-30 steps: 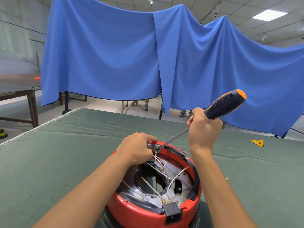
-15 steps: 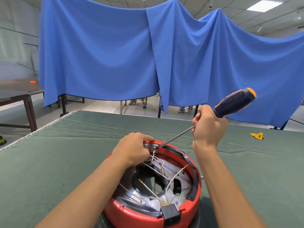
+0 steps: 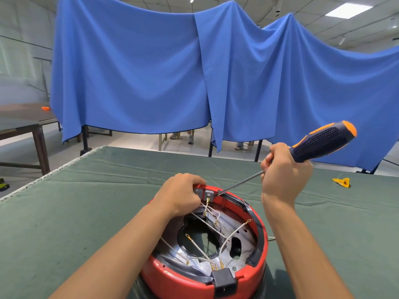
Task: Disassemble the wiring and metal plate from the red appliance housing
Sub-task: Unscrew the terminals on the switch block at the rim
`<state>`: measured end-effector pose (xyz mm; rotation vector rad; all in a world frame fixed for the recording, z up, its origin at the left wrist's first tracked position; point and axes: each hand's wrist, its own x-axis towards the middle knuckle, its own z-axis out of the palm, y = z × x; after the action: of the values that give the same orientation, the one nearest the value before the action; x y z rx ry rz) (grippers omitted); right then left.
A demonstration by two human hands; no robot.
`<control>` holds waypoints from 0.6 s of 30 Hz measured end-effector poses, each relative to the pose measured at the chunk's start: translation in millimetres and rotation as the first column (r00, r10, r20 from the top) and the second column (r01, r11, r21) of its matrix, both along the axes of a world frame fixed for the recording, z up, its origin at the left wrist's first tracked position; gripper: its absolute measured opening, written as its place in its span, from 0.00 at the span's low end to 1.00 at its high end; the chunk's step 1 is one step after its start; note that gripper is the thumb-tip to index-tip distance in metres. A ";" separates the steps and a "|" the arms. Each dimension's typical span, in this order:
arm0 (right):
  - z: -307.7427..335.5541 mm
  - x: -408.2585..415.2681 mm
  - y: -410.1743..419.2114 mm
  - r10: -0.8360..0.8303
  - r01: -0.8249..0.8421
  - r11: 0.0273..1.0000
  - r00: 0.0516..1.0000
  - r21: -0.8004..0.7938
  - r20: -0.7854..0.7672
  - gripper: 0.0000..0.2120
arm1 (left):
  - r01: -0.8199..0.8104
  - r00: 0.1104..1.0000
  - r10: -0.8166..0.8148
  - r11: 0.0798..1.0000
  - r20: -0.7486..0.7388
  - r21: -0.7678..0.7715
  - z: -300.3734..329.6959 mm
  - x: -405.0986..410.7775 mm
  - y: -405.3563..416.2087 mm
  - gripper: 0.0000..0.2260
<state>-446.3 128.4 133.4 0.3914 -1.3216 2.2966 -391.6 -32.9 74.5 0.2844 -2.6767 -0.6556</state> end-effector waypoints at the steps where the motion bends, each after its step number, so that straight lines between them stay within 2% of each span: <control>1: -1.9 0.1 0.4 -0.005 0.005 1.000 1.000 0.005 0.011 0.17 | 0.003 1.000 -0.003 1.000 0.005 -0.001 0.0 0.7 0.2 0.23; 6: -9.4 1.2 -2.0 -0.013 0.014 0.999 0.999 -0.031 0.041 0.11 | 0.013 1.000 -0.013 1.000 -0.004 0.003 1.5 2.6 2.7 0.25; 18: -17.6 4.5 -10.7 -0.002 0.002 1.000 1.000 -0.008 -0.003 0.10 | 0.003 1.000 -0.003 1.000 -0.001 -0.006 0.4 1.8 3.0 0.23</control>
<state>-441.8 117.7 115.8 0.3910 -1.3100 2.2982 -389.7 -30.0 74.9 0.2787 -2.6779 -0.6476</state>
